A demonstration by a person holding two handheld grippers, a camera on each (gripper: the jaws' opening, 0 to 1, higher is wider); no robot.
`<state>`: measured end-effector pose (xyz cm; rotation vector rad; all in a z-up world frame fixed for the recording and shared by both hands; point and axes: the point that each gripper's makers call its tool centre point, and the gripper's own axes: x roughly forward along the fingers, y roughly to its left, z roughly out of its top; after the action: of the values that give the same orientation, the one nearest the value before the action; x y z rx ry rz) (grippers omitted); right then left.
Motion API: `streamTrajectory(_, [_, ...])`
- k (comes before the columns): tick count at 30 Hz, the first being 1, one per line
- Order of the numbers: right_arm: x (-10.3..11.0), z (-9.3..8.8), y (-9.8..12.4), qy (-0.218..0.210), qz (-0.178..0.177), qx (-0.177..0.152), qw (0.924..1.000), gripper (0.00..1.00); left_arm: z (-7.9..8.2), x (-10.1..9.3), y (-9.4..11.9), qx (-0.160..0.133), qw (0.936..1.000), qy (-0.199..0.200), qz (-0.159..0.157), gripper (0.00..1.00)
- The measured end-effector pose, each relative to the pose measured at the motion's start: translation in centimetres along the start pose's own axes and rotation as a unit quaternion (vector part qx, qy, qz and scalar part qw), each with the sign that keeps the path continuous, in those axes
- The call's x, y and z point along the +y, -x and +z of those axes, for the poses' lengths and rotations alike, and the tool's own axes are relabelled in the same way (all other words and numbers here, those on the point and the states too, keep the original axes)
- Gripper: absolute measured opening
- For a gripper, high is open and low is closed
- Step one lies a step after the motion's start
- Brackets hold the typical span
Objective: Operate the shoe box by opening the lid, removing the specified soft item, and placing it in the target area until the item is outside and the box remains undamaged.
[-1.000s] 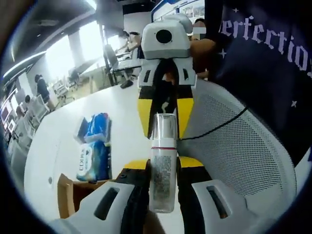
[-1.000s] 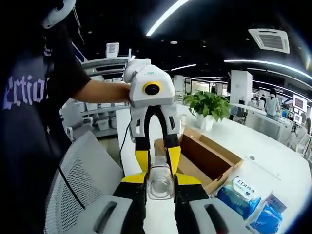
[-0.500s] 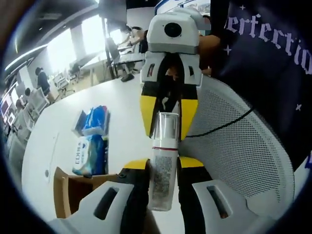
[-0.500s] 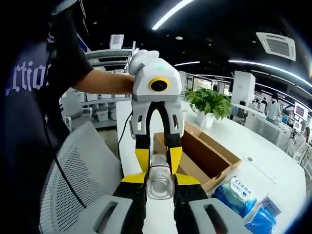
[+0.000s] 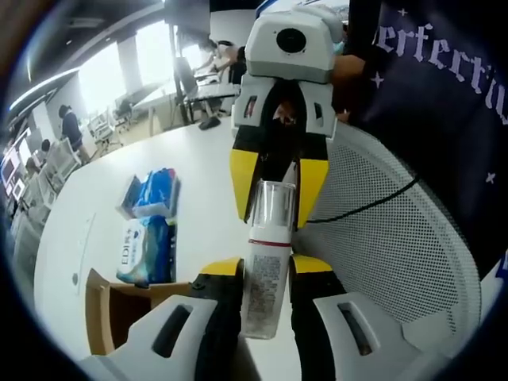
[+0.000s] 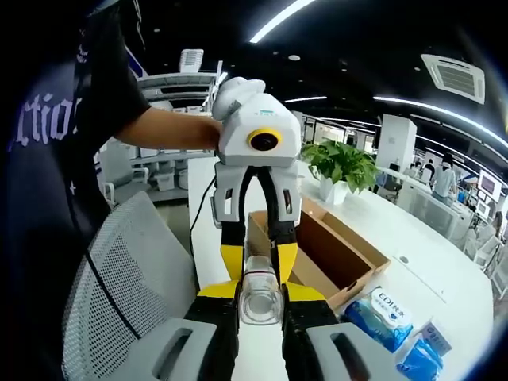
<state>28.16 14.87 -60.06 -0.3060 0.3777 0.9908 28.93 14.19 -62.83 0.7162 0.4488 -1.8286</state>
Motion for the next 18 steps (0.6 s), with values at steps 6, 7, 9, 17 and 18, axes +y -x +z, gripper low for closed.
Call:
streamTrajectory(6, [-0.6, 0.8, 0.2, 0.005, -0.009, -0.008, 0.9999, 0.15, 0.2, 0.8, 0.0, -0.001, 0.9998, -0.008, 0.016, 0.24])
streamTrajectory(7, [-0.6, 0.8, 0.2, 0.006, -0.01, -0.008, 0.9999, 0.14, 0.3, 0.9, 0.0, -0.002, 0.9998, -0.006, 0.017, 0.24])
streamTrajectory(9, [-0.7, 0.7, 0.1, 0.01, -0.012, -0.004, 0.9999, 0.14, 0.3, 1.0, -0.1, -0.002, 0.9998, -0.005, 0.018, 0.24])
streamTrajectory(17, [-0.8, 0.5, 0.3, 0.018, -0.01, 0.007, 0.9998, 0.14, 0.2, 1.2, -0.2, -0.004, 0.9998, 0.001, 0.021, 0.27])
streamTrajectory(18, [-0.8, 0.5, 0.3, 0.019, -0.009, 0.007, 0.9998, 0.14, 0.2, 1.4, -0.2, -0.005, 0.9997, 0.003, 0.025, 0.28])
